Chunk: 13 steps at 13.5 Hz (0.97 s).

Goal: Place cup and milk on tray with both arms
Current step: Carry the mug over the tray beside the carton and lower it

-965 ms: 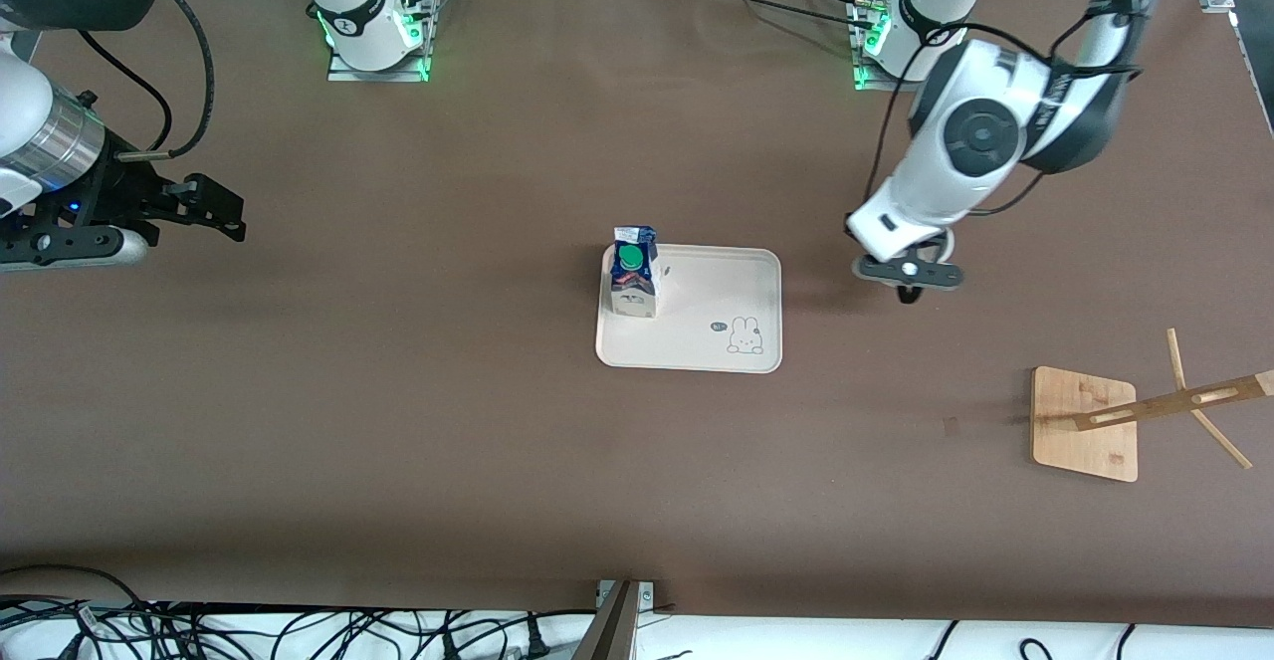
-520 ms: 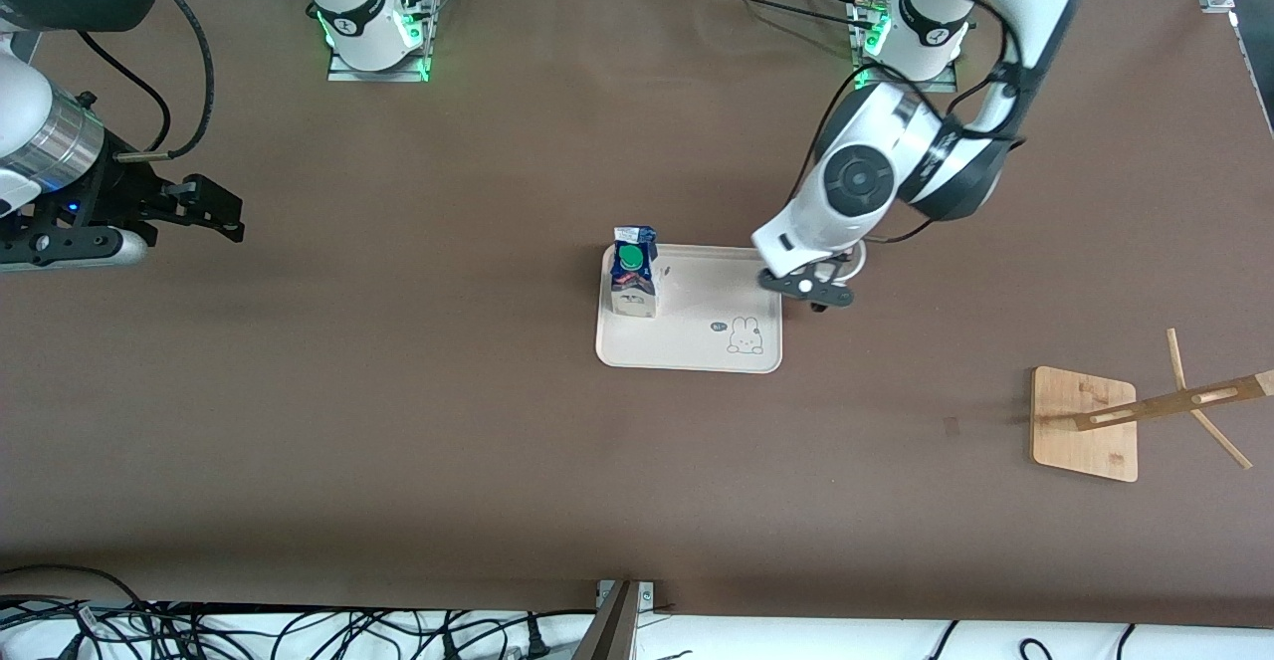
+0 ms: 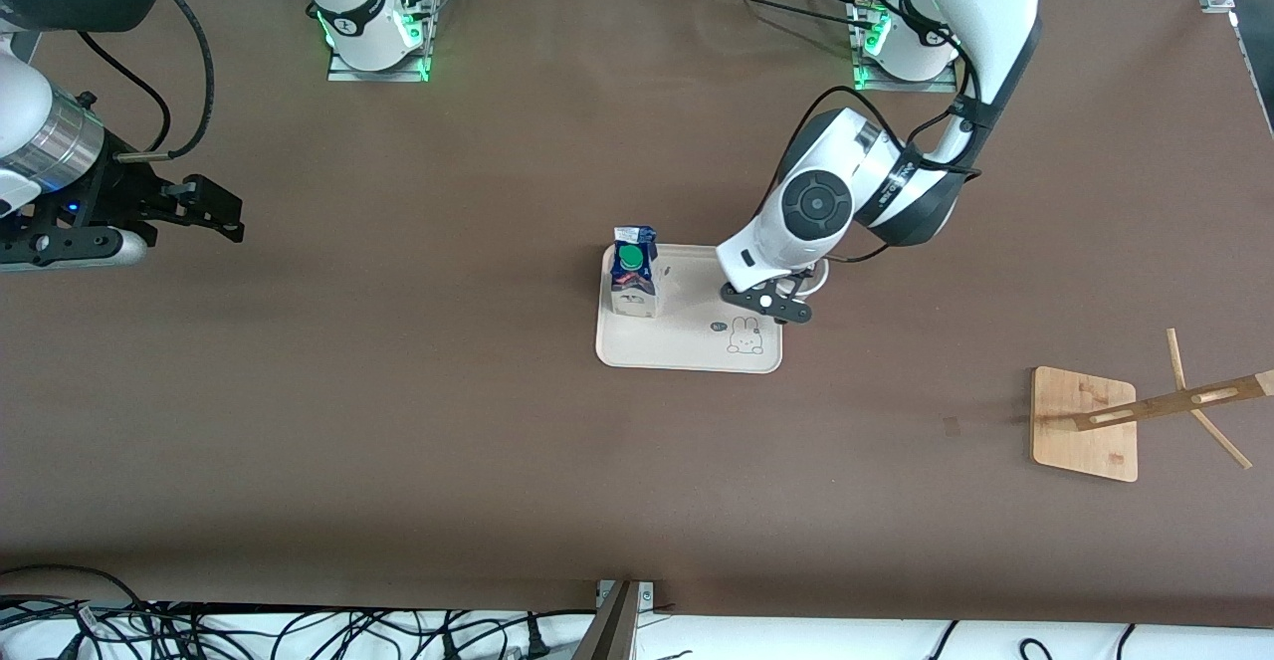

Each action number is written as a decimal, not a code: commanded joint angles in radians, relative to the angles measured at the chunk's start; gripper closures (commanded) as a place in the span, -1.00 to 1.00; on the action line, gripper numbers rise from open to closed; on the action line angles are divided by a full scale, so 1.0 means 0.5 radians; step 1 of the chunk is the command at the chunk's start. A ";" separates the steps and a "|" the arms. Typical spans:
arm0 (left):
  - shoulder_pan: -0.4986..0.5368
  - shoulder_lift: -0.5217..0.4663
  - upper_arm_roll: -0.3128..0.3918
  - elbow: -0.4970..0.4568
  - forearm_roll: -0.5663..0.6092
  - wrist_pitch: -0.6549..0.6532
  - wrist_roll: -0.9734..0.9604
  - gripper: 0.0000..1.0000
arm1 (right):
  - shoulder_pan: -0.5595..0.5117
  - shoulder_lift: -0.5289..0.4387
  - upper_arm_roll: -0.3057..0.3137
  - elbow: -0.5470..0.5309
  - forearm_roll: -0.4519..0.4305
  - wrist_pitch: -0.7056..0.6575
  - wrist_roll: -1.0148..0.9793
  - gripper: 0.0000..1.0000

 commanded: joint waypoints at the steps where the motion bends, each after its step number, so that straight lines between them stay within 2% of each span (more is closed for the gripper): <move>1: -0.030 0.138 0.003 0.207 -0.036 -0.030 -0.008 1.00 | -0.013 0.020 0.015 0.044 -0.024 -0.012 0.009 -1.00; 5: -0.082 0.243 0.019 0.278 -0.177 0.022 -0.011 1.00 | -0.016 0.020 0.015 0.044 -0.024 -0.012 0.009 -1.00; 13: -0.168 0.344 0.025 0.278 -0.153 0.090 -0.004 1.00 | -0.016 0.020 0.015 0.044 -0.024 -0.012 0.009 -1.00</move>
